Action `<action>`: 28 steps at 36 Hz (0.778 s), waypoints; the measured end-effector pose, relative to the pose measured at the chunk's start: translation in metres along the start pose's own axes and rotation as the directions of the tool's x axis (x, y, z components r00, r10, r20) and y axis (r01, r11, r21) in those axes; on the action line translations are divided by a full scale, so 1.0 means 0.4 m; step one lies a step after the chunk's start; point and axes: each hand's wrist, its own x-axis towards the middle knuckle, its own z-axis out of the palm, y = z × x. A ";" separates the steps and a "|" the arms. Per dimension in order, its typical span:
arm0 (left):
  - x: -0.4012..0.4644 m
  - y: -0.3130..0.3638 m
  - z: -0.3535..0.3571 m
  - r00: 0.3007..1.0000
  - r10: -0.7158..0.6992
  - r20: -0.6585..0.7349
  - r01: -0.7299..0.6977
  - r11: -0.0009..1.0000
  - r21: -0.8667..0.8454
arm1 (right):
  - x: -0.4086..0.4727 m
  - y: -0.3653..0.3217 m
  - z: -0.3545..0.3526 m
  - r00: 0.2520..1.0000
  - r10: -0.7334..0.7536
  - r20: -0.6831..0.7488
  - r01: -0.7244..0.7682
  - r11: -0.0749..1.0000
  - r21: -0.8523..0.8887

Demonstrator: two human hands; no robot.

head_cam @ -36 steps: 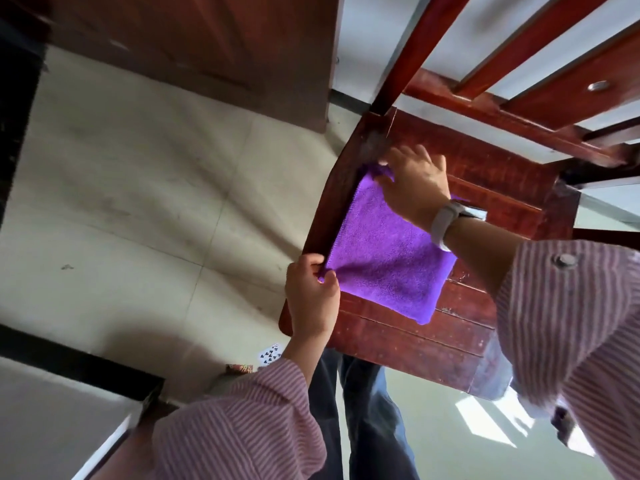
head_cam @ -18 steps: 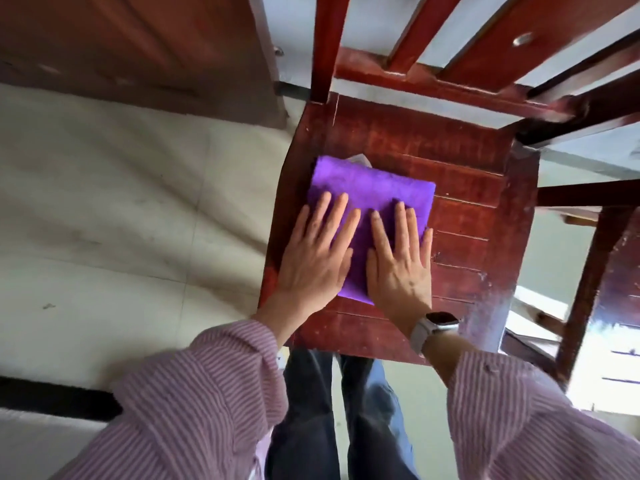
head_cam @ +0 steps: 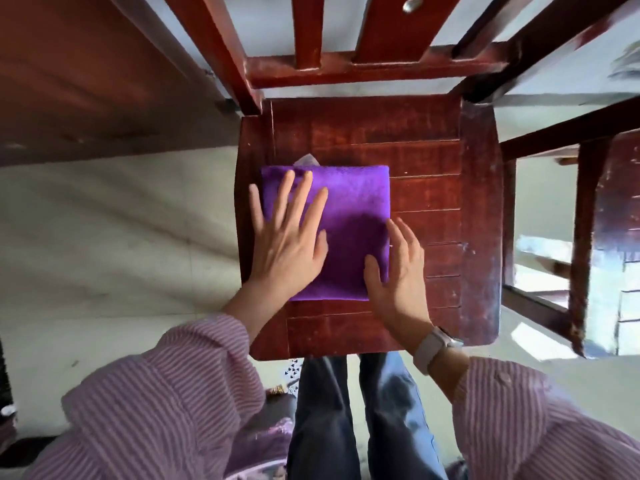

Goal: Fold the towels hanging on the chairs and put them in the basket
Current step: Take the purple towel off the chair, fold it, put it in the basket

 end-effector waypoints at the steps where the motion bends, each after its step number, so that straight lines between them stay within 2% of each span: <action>1: 0.028 0.001 -0.011 1.000 0.014 0.027 -0.015 1.000 0.012 | -0.020 -0.004 -0.008 0.991 0.136 -0.005 -0.136 0.989 0.055; 3: 0.084 0.003 -0.025 0.993 0.037 0.109 -0.041 0.999 0.035 | -0.050 -0.012 -0.016 0.919 0.389 0.067 -0.394 0.916 0.075; 4: 0.109 0.002 -0.028 0.986 0.045 0.160 -0.052 0.998 0.036 | -0.056 -0.017 -0.016 0.874 0.470 0.122 -0.479 0.877 0.048; 6: 0.141 -0.005 -0.024 0.974 0.052 0.221 -0.058 0.998 0.024 | -0.053 -0.024 -0.015 0.817 0.544 0.192 -0.554 0.833 -0.002; 9: 0.148 -0.012 -0.020 0.982 0.034 0.187 -0.038 0.999 0.020 | -0.021 -0.038 -0.032 0.746 0.619 0.245 -0.639 0.769 0.000; 10: 0.143 -0.013 -0.020 0.987 0.013 0.158 -0.017 1.000 0.026 | -0.007 -0.039 -0.042 0.738 0.627 0.248 -0.650 0.760 0.012; 12: 0.132 -0.005 -0.027 0.989 -0.069 0.129 0.066 0.997 0.027 | 0.025 -0.033 -0.077 0.770 0.610 0.188 -0.629 0.774 0.064; 15: 0.119 0.013 -0.040 0.932 -0.287 0.221 0.312 0.946 -0.087 | 0.085 -0.007 -0.143 0.840 0.543 -0.005 -0.527 0.817 0.235; 18: 0.101 0.038 -0.037 0.907 -0.330 0.262 0.384 0.903 -0.194 | 0.152 0.030 -0.192 0.829 0.546 -0.120 -0.477 0.803 0.357; 20: 0.095 0.042 -0.028 0.930 -0.306 0.204 0.350 0.906 -0.236 | 0.169 0.045 -0.197 0.807 0.582 -0.103 -0.504 0.769 0.394; 23: 0.103 0.038 -0.024 0.938 -0.321 0.133 0.347 0.864 -0.365 | 0.145 0.051 -0.176 0.790 0.612 -0.017 -0.578 0.754 0.312; 28: 0.117 0.034 -0.028 0.895 -0.373 0.245 0.446 0.745 -0.496 | 0.102 0.046 -0.122 0.742 0.669 0.040 -0.651 0.705 0.281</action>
